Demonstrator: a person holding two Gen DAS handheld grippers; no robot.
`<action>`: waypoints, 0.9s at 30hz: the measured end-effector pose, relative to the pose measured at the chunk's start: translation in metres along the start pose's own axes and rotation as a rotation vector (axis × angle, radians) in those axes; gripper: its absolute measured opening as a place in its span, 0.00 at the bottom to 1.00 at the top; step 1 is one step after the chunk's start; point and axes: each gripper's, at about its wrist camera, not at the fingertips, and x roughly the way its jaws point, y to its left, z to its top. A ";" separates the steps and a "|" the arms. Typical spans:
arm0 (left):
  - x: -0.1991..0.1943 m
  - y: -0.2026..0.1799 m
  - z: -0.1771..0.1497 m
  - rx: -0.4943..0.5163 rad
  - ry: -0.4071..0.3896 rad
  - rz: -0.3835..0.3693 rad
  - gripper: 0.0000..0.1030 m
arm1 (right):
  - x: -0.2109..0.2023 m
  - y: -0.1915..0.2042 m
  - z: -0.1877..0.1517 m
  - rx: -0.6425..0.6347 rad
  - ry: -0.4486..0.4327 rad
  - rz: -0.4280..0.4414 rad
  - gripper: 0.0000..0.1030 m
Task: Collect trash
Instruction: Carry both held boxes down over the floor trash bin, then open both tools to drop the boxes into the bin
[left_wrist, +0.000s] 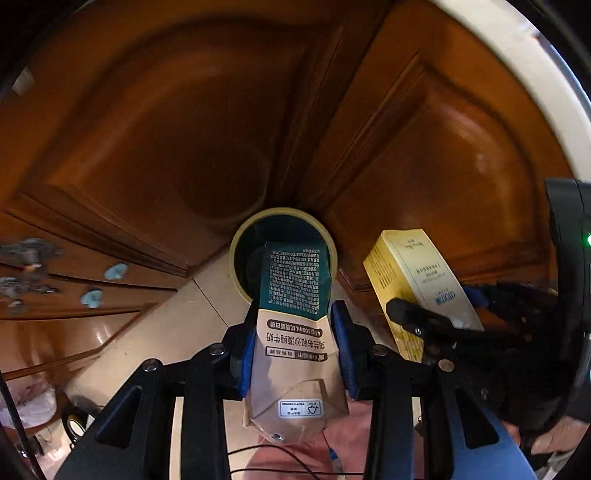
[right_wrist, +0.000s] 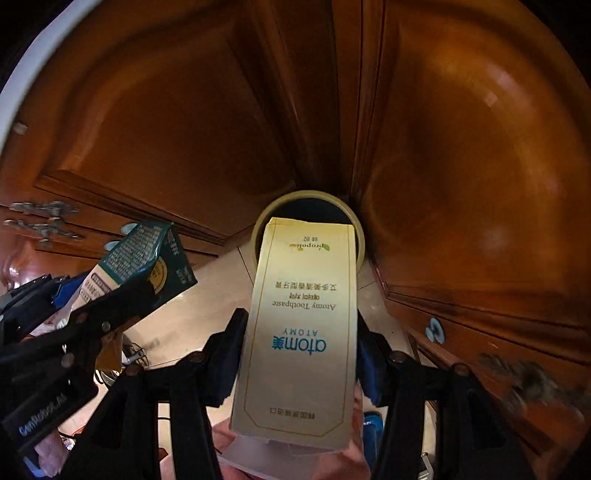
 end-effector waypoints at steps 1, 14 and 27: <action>0.010 0.001 0.002 -0.006 0.006 0.002 0.34 | 0.009 -0.003 0.002 0.004 0.003 0.000 0.52; 0.089 0.016 0.036 -0.003 -0.001 -0.035 0.34 | 0.089 -0.025 0.048 0.080 -0.007 0.065 0.55; 0.086 0.024 0.050 0.024 0.005 0.010 0.77 | 0.094 -0.030 0.059 0.055 -0.015 0.037 0.69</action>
